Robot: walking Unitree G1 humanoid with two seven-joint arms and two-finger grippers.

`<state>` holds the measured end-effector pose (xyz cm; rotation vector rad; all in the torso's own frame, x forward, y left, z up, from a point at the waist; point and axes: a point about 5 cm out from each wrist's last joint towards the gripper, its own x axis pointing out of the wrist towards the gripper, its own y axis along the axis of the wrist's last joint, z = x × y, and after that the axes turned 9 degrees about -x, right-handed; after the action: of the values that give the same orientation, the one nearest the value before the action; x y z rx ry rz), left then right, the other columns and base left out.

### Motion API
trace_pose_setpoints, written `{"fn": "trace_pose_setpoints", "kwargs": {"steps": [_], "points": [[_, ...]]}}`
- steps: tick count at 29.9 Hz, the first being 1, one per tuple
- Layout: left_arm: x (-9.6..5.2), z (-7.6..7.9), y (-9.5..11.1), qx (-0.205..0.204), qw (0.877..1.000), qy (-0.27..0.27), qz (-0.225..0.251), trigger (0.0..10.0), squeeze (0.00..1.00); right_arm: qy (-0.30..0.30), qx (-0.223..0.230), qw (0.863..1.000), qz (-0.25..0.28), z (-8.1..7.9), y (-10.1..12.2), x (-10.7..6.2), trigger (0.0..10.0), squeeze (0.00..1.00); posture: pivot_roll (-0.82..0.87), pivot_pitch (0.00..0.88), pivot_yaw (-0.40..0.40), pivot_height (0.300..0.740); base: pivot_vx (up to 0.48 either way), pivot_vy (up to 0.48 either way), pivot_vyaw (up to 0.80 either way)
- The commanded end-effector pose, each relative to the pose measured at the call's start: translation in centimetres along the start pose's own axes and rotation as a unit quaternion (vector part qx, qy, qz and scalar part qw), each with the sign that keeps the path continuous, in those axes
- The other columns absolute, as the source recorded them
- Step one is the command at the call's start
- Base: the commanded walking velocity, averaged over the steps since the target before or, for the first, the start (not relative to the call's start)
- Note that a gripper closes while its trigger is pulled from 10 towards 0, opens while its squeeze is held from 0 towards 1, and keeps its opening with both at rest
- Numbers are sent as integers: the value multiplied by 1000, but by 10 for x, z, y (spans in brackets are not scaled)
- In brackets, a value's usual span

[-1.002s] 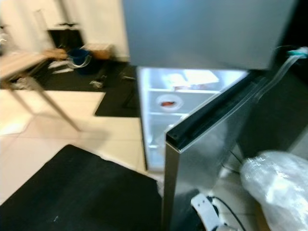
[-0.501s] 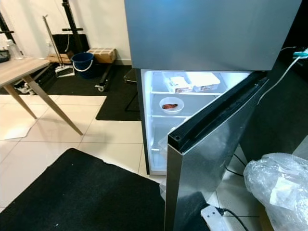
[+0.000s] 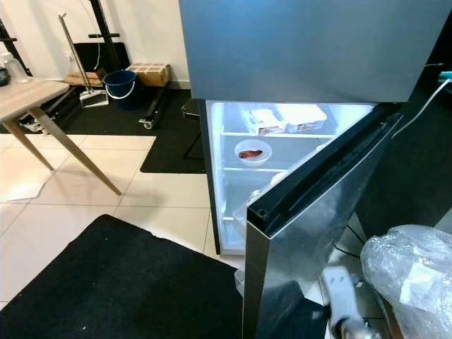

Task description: Restocking fridge

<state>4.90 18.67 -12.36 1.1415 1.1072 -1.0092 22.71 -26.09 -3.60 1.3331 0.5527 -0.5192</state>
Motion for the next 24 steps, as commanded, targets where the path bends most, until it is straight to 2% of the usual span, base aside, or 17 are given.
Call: {"fn": "trace_pose_setpoints", "kwargs": {"steps": [1, 4, 5, 6, 13, 14, 15, 16, 17, 18, 19, 20, 24], "points": [[1, 6, 6, 4, 1000, -8, 9, 10000, 0, -1, 30, 999, 14, 1, 2, 0, 10000, 0, -72, 0, -4, 740, 0, 0, 0], [1, 8, 7, 4, 1000, -10, 9, 10000, 0, 24, 100, 992, 71, 2, 23, 4, 10000, 0, -71, 0, -5, 740, 0, 0, 0], [1, 8, 7, 4, 1000, -10, 9, 10000, 0, 24, 100, 992, 71, 2, 23, 4, 10000, 0, -71, 0, -5, 740, 0, 0, 0], [1, 8, 7, 4, 1000, -11, 9, 10000, 0, 53, 135, 984, 104, -1, 35, 6, 10000, 0, -71, 0, -5, 740, 0, 0, 0], [1, 7, 7, 6, 1000, -11, 8, 10000, 0, 131, 153, 968, 151, -12, 54, 8, 10000, 0, -71, 0, -5, 740, 0, 0, 0], [1, 6, 7, 6, 1000, -10, 9, 10000, 0, 156, 157, 961, 165, -17, 59, 8, 10000, 0, -69, 0, -5, 740, 0, 0, 0], [1, 6, 6, 6, 1000, -10, 8, 10000, 0, 206, 164, 945, 192, -26, 70, 8, 10000, 0, -69, 0, -4, 740, 0, 0, 0], [1, 6, 6, 6, 1000, -10, 8, 10000, 0, 223, 166, 940, 201, -29, 74, 8, 10000, 0, -69, 0, -4, 740, 0, 0, 0], [1, 6, 6, 6, 1000, -10, 8, 10000, 0, 223, 166, 940, 201, -29, 74, 8, 10000, 0, -69, 0, -4, 740, 0, 0, 0], [1, 6, 6, 6, 1000, -10, 8, 10000, 0, 248, 163, 931, 213, -34, 80, 8, 10000, 0, -69, 0, -4, 740, 0, 0, 0], [1, 6, 6, 6, 1000, -10, 7, 10000, 0, 285, 159, 916, 232, -41, 90, 7, 10000, 0, -67, 0, -4, 740, 0, 0, 0], [1, 6, 6, 6, 1000, -10, 7, 10000, 0, 285, 159, 916, 232, -41, 90, 7, 10000, 0, -67, 0, -4, 740, 0, 0, 0], [0, 3, 5, 7, 1000, -9, 6, 10000, 0, 355, 129, 886, 270, -62, 119, 5, 10000, 0, -63, 0, -8, 740, 0, 0, 0]]}}
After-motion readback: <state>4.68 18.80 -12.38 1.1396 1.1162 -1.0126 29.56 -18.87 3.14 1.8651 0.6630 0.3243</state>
